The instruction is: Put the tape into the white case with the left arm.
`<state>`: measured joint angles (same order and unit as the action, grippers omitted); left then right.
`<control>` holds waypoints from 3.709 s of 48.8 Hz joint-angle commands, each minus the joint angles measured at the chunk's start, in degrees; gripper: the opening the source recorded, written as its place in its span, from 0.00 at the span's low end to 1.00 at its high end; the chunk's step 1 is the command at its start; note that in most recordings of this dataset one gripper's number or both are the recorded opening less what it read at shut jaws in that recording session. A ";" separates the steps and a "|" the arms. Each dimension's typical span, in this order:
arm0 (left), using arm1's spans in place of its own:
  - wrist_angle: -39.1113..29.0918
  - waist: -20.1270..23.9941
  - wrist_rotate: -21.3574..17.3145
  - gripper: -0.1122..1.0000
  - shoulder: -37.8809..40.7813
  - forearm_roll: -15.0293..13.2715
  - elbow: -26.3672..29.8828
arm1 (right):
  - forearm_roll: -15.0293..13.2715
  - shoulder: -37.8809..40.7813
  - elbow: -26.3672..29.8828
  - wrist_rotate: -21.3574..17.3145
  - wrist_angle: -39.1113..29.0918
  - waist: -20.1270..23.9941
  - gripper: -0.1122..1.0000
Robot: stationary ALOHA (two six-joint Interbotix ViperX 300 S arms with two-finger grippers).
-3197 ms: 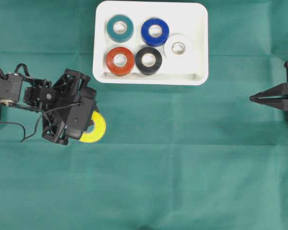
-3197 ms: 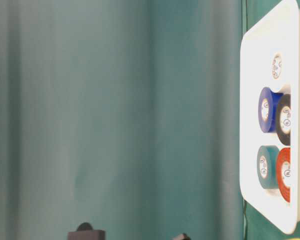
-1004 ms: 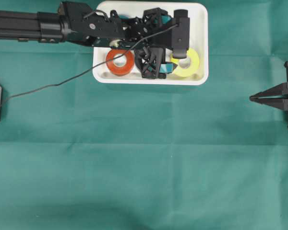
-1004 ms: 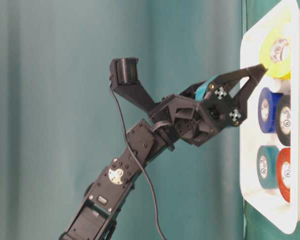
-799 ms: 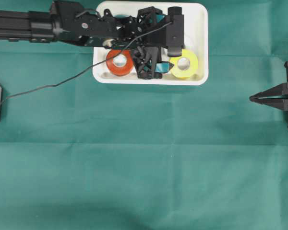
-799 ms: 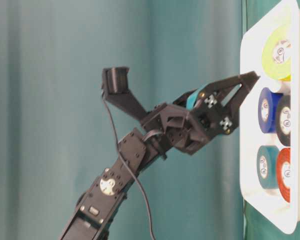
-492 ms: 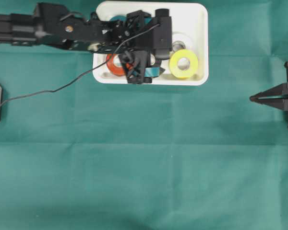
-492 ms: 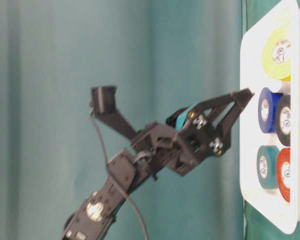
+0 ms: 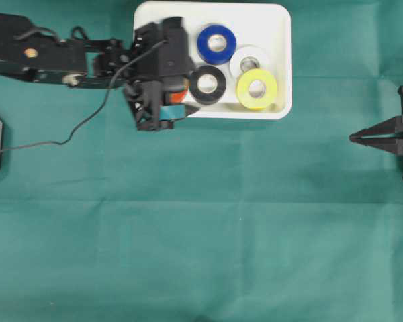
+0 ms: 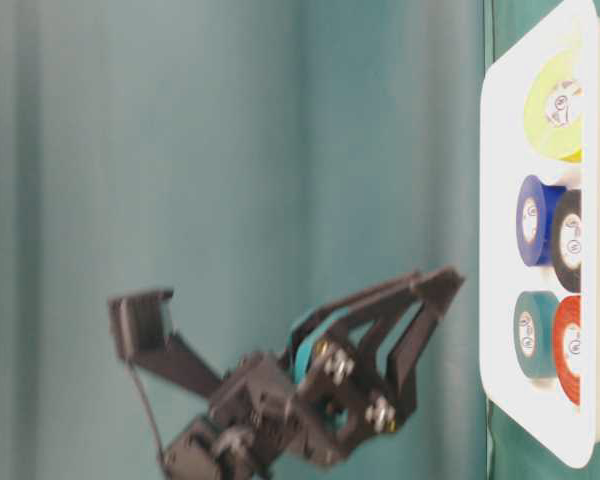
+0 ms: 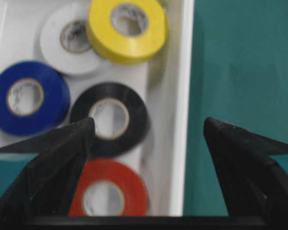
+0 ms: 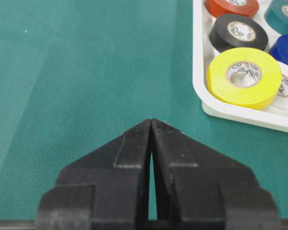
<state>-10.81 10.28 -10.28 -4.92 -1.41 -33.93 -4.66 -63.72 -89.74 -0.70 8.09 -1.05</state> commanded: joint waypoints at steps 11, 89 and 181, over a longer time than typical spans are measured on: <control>2.20 -0.44 2.37 0.98 -10.55 -0.18 -7.38 | -0.09 0.26 0.62 0.00 0.44 -0.09 0.02; 13.10 -2.11 5.01 0.98 -42.80 -0.26 -35.60 | -0.09 0.26 0.62 0.00 0.53 -0.88 0.02; 4.39 -7.03 5.62 0.94 -68.12 -0.18 -47.64 | -0.09 0.18 0.62 0.00 0.70 -0.88 0.02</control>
<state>-6.77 4.04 -4.75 -73.48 -1.58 -82.18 -4.66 -63.81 -89.74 -0.70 8.26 -1.85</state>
